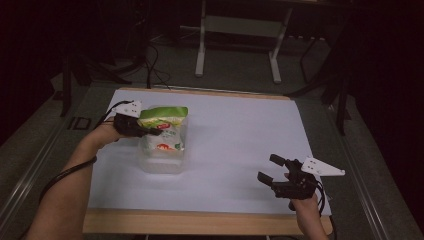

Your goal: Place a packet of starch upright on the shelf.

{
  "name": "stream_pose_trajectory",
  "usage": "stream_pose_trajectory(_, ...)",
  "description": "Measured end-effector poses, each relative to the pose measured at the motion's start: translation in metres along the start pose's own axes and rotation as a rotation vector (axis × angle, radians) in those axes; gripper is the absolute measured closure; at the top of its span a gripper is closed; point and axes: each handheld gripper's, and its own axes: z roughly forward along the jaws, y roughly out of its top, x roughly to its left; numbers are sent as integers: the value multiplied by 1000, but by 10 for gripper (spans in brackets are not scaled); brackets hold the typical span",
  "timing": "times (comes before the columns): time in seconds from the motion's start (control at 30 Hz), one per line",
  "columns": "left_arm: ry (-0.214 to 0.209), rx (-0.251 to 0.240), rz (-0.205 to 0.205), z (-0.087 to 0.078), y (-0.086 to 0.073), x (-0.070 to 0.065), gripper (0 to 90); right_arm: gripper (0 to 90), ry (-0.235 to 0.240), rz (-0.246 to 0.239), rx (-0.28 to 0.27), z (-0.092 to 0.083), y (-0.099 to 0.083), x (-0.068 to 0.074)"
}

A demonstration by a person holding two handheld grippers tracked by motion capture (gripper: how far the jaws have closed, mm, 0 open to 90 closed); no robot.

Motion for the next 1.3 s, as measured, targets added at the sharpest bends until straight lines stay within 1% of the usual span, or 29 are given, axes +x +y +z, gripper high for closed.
stream_pose_trajectory(0.07, 20, 1, 8, 0, 0, -1, 742, 153, 0, 0, 7, 0, -1, 0)
stream_pose_trajectory(0.17, 36, 3, 24, 0, 1, -3, 735, 153, 2, 4, 6, 0, -1, -1)
stream_pose_trajectory(0.2, 65, -5, 35, 0, 1, -6, 716, 153, 2, 4, 6, 0, -1, -1)
stream_pose_trajectory(0.23, 78, -12, 31, -1, 1, -7, 678, 153, 2, 3, 8, 0, -1, 0)
stream_pose_trajectory(0.27, 79, -20, 3, -2, 2, -6, 632, 153, 2, 1, 9, 0, 0, 0)
stream_pose_trajectory(0.3, 82, -23, -32, -2, 4, -6, 562, 153, 3, 0, 8, 0, 0, 0)
stream_pose_trajectory(0.33, 91, -24, -52, -3, 5, -7, 539, 153, 3, 0, 8, 0, 0, 0)
stream_pose_trajectory(0.37, 108, -18, -69, -3, 6, -7, 476, 153, 2, 1, 9, 0, 0, 0)
stream_pose_trajectory(0.4, 131, -3, -94, -3, 8, -9, 424, 153, 2, 1, 10, 0, 0, 0)
stream_pose_trajectory(0.43, 155, 8, -104, -3, 9, -10, 319, 153, 2, 0, 9, 0, 0, 0)
stream_pose_trajectory(0.47, 174, 14, -125, -3, 10, -11, 222, 153, 2, 0, 8, -1, 1, 0)
stream_pose_trajectory(0.5, 172, 10, -160, -4, 11, -10, 174, 153, 2, -1, 7, -1, 1, 0)
stream_pose_trajectory(0.53, 172, 10, -160, -4, 11, -10, 137, 153, 2, -3, 7, -1, 1, 0)
stream_pose_trajectory(0.57, 181, -17, -202, -7, 12, -9, 99, 153, 1, -3, 7, -1, 1, 1)
stream_pose_trajectory(0.6, 187, -25, -209, -9, 12, -10, 9, 153, 2, -3, 5, -2, 1, 1)
stream_pose_trajectory(0.67, 207, -43, -229, -13, 12, -13, 0, 153, 2, -3, 6, -2, 2, 1)
stream_pose_trajectory(0.7, 217, -40, -239, -14, 12, -16, 0, 153, 2, -6, 4, -2, 2, 1)
stream_pose_trajectory(0.77, 225, -39, -241, -16, 12, -22, 0, 153, 0, -7, 3, -3, 2, 1)
stream_pose_trajectory(0.83, 229, -49, -249, -17, 11, -28, 0, 153, -1, -8, 5, -3, 1, 1)
stream_pose_trajectory(0.9, 252, -51, -252, -18, 10, -34, 0, 153, -1, -7, 8, -3, 1, 2)
stream_pose_trajectory(0.97, 267, -54, -265, -20, 7, -39, 0, 153, -1, -9, 9, -2, 1, 2)
stream_pose_trajectory(1.0, 267, -54, -265, -20, 7, -39, 0, 153, -1, -9, 9, -2, 1, 2)
stream_pose_trajectory(1.03, 280, -57, -286, -23, 5, -44, 0, 153, -2, -11, 9, -2, 1, 2)
stream_pose_trajectory(1.07, 291, -62, -292, -25, 3, -47, 0, 153, -2, -12, 9, -2, 1, 2)
stream_pose_trajectory(1.1, 302, -72, -307, -28, 2, -50, 0, 153, -3, -12, 11, -2, 1, 3)
stream_pose_trajectory(1.13, 301, -81, -320, -29, 0, -52, 0, 153, -5, -13, 13, -2, 1, 3)
stream_pose_trajectory(1.17, 294, -83, -324, -30, -1, -54, 0, 153, -7, -13, 14, -3, 1, 3)
stream_pose_trajectory(1.23, 291, -70, -323, -32, -3, -60, 0, 153, -7, -10, 15, -3, 1, 3)
stream_pose_trajectory(1.3, 293, -70, -322, -34, -5, -66, 0, 152, -7, -9, 14, -3, 1, 3)
